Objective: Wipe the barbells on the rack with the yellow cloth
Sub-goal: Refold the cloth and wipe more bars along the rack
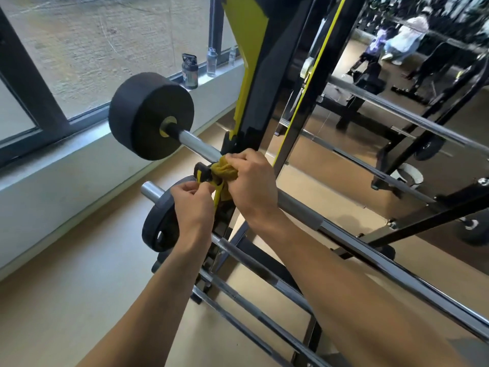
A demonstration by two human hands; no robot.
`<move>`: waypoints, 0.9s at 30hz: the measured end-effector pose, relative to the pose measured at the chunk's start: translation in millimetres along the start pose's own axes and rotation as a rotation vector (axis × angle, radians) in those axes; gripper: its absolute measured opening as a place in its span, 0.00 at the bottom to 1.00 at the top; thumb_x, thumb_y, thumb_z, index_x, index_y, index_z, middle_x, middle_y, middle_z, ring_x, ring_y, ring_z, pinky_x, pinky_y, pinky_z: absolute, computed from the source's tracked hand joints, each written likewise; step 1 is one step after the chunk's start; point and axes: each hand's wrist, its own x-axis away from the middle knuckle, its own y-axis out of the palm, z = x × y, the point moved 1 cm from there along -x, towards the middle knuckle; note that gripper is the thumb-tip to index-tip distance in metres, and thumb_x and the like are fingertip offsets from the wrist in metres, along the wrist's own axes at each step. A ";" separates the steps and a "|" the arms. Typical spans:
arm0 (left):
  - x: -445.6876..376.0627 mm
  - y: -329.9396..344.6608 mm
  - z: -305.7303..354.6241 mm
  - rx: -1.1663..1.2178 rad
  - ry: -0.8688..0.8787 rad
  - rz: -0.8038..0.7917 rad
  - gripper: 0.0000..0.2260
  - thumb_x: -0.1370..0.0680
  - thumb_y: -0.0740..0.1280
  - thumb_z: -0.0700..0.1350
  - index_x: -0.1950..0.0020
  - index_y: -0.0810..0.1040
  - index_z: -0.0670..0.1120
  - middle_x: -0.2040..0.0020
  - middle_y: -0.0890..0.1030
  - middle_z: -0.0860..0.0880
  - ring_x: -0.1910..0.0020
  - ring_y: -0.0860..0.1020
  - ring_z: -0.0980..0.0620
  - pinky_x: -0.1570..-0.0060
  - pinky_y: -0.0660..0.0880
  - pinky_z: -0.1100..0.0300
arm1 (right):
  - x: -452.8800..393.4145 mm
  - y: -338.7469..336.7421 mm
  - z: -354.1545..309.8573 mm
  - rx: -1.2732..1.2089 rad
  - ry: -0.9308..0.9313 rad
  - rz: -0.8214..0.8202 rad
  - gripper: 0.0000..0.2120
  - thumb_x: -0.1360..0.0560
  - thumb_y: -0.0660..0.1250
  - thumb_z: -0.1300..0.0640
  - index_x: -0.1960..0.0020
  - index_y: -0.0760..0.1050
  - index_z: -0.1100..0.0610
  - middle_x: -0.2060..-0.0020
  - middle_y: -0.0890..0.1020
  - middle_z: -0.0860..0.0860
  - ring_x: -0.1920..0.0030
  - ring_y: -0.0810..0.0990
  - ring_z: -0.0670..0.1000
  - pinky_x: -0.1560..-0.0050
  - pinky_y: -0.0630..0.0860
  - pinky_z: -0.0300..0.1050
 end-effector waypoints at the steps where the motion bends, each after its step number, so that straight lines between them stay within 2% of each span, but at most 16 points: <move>1: -1.4 -0.4 -0.7 0.002 -0.005 -0.008 0.11 0.21 0.63 0.40 0.40 0.69 0.42 0.50 0.74 0.43 0.54 0.73 0.50 0.60 0.70 0.60 | -3.5 -0.6 -2.3 -0.010 -0.043 0.030 0.10 0.27 0.73 0.64 0.45 0.84 0.59 0.58 0.82 0.52 0.55 0.77 0.52 0.61 0.78 0.45; 4: -9.5 -1.9 -2.1 0.014 -0.013 -0.045 0.07 0.23 0.63 0.40 0.45 0.70 0.44 0.52 0.73 0.43 0.55 0.72 0.48 0.58 0.70 0.56 | -26.7 5.7 -17.2 -0.033 -0.196 0.009 0.05 0.25 0.70 0.62 0.52 0.85 0.60 0.62 0.82 0.54 0.58 0.76 0.53 0.62 0.75 0.43; 7: -12.6 -5.5 -2.7 -0.009 -0.022 -0.082 0.05 0.25 0.63 0.41 0.50 0.70 0.44 0.56 0.72 0.44 0.57 0.70 0.48 0.60 0.68 0.55 | -59.0 18.7 -34.4 0.005 -0.277 -0.140 0.07 0.23 0.70 0.57 0.51 0.85 0.58 0.59 0.84 0.55 0.57 0.81 0.53 0.56 0.80 0.45; 9: -10.6 -9.2 -2.4 -0.026 -0.025 -0.086 0.03 0.24 0.63 0.40 0.52 0.71 0.44 0.59 0.72 0.46 0.59 0.70 0.50 0.61 0.68 0.57 | -74.9 21.7 -40.7 0.025 -0.291 -0.343 0.09 0.22 0.68 0.58 0.44 0.84 0.56 0.49 0.84 0.56 0.49 0.82 0.54 0.46 0.77 0.43; 10: -9.5 -11.3 -2.5 -0.032 -0.026 -0.084 0.01 0.23 0.63 0.40 0.53 0.71 0.44 0.60 0.72 0.46 0.60 0.70 0.50 0.61 0.68 0.58 | -82.1 21.0 -40.9 0.046 -0.271 -0.472 0.13 0.21 0.67 0.60 0.39 0.82 0.54 0.42 0.82 0.55 0.41 0.79 0.55 0.41 0.73 0.44; 12: -6.9 -15.7 -5.8 -0.033 -0.037 -0.091 0.04 0.23 0.62 0.39 0.57 0.72 0.45 0.63 0.71 0.46 0.61 0.69 0.50 0.61 0.67 0.57 | -90.0 15.4 -37.6 0.090 -0.199 -0.698 0.22 0.22 0.65 0.62 0.29 0.74 0.49 0.27 0.71 0.53 0.29 0.69 0.58 0.29 0.65 0.51; 14: -5.1 -19.7 -12.7 -0.039 -0.052 -0.091 0.01 0.24 0.62 0.40 0.54 0.73 0.44 0.60 0.72 0.45 0.60 0.70 0.49 0.62 0.68 0.58 | -86.9 9.1 -32.0 0.080 -0.147 -0.803 0.25 0.21 0.64 0.60 0.25 0.68 0.48 0.23 0.64 0.52 0.26 0.64 0.59 0.25 0.58 0.54; 16: -1.1 -21.4 -20.1 -0.058 -0.063 -0.086 0.05 0.26 0.62 0.41 0.51 0.72 0.43 0.58 0.72 0.45 0.58 0.71 0.48 0.63 0.68 0.58 | -76.7 1.0 -26.2 -0.052 -0.088 -0.804 0.20 0.19 0.62 0.58 0.28 0.71 0.51 0.27 0.70 0.54 0.29 0.69 0.59 0.28 0.60 0.51; 18: 6.7 -18.6 -26.5 -0.062 -0.057 -0.072 0.05 0.25 0.61 0.40 0.50 0.72 0.42 0.59 0.72 0.46 0.59 0.72 0.50 0.61 0.69 0.57 | -64.2 -8.0 -22.8 -0.142 -0.043 -0.762 0.15 0.19 0.63 0.57 0.33 0.75 0.56 0.35 0.77 0.56 0.37 0.76 0.58 0.34 0.70 0.49; 20: 18.2 -12.8 -29.3 -0.039 -0.043 -0.049 0.06 0.23 0.61 0.38 0.47 0.73 0.40 0.57 0.73 0.46 0.60 0.73 0.51 0.63 0.70 0.59 | -50.2 -16.7 -24.3 -0.089 -0.077 -0.706 0.13 0.20 0.63 0.60 0.37 0.77 0.59 0.43 0.81 0.58 0.45 0.79 0.58 0.44 0.76 0.49; 21: 24.5 -10.4 -30.6 -0.023 -0.036 -0.032 0.07 0.23 0.61 0.37 0.45 0.72 0.39 0.56 0.74 0.45 0.60 0.74 0.51 0.64 0.71 0.60 | -41.9 -19.4 -26.3 -0.041 -0.110 -0.648 0.11 0.20 0.63 0.61 0.39 0.77 0.60 0.48 0.82 0.58 0.49 0.80 0.59 0.48 0.76 0.49; 23: 34.7 -8.9 -33.6 0.031 -0.016 0.004 0.12 0.23 0.61 0.37 0.40 0.71 0.37 0.54 0.75 0.43 0.58 0.76 0.50 0.63 0.73 0.60 | -20.3 -22.5 -29.6 -0.019 -0.134 -0.472 0.09 0.22 0.62 0.64 0.43 0.78 0.61 0.53 0.83 0.58 0.52 0.81 0.61 0.51 0.78 0.53; 25: 42.5 -9.2 -38.5 0.128 0.022 -0.005 0.16 0.24 0.60 0.40 0.37 0.69 0.36 0.51 0.77 0.39 0.57 0.77 0.49 0.60 0.75 0.57 | 9.9 -27.7 -31.1 -0.180 -0.053 -0.315 0.08 0.22 0.64 0.64 0.44 0.78 0.62 0.55 0.84 0.58 0.53 0.82 0.59 0.50 0.80 0.54; 27: 53.7 -11.2 -45.6 0.229 0.058 -0.045 0.20 0.26 0.60 0.43 0.36 0.68 0.36 0.51 0.76 0.40 0.56 0.77 0.51 0.59 0.76 0.57 | 45.2 -31.8 -27.7 -0.413 0.108 -0.254 0.08 0.21 0.66 0.60 0.44 0.78 0.61 0.55 0.84 0.55 0.55 0.82 0.52 0.50 0.78 0.42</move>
